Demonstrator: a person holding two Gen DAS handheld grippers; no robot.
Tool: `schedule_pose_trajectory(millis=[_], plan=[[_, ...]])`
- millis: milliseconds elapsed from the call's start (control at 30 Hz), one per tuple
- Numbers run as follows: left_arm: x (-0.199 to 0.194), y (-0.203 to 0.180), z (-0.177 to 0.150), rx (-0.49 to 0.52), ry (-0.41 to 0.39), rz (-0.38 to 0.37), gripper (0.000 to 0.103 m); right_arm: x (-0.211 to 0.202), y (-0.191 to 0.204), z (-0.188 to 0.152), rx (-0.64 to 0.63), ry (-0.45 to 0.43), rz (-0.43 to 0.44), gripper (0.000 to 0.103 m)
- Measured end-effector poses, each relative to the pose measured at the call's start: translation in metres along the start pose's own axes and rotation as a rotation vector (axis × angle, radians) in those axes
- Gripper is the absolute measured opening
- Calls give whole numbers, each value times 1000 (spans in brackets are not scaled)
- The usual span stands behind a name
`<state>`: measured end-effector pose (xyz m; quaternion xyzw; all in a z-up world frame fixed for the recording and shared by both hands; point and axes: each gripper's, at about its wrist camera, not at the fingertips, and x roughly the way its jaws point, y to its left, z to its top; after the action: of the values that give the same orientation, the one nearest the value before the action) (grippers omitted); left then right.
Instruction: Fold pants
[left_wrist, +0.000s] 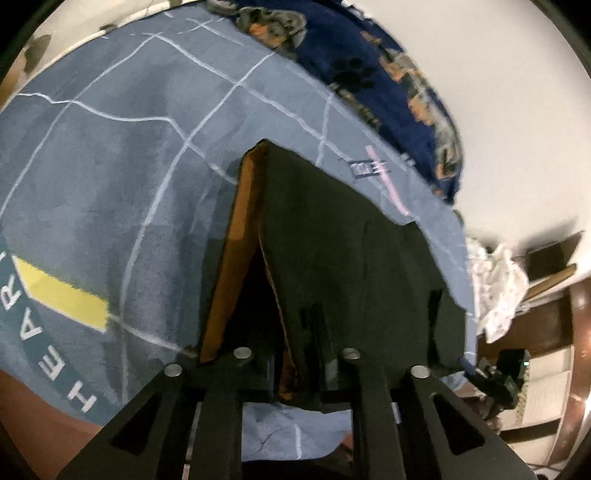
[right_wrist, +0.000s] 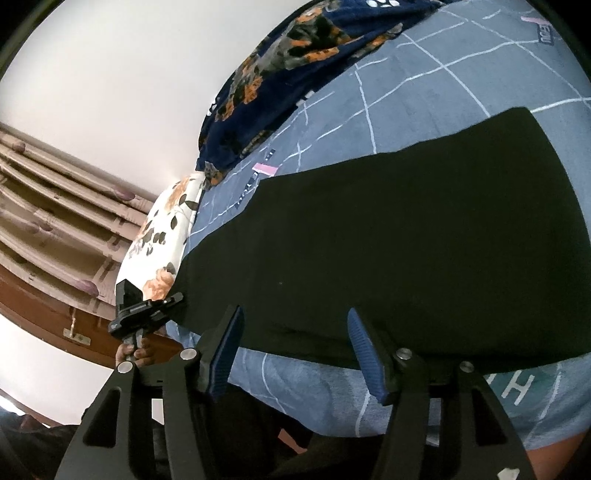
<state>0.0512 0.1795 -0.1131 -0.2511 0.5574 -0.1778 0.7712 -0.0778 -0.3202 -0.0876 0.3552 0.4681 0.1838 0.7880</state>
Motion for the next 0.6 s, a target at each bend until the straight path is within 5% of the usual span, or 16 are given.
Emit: schedule_pose_trajectory(millis=[300, 600], plan=[[-23, 19, -20, -132, -2, 28, 62, -2, -2, 0, 17, -7, 7, 63], [-9, 16, -25, -139, 42, -60, 63, -1, -1, -2, 15, -5, 12, 63]])
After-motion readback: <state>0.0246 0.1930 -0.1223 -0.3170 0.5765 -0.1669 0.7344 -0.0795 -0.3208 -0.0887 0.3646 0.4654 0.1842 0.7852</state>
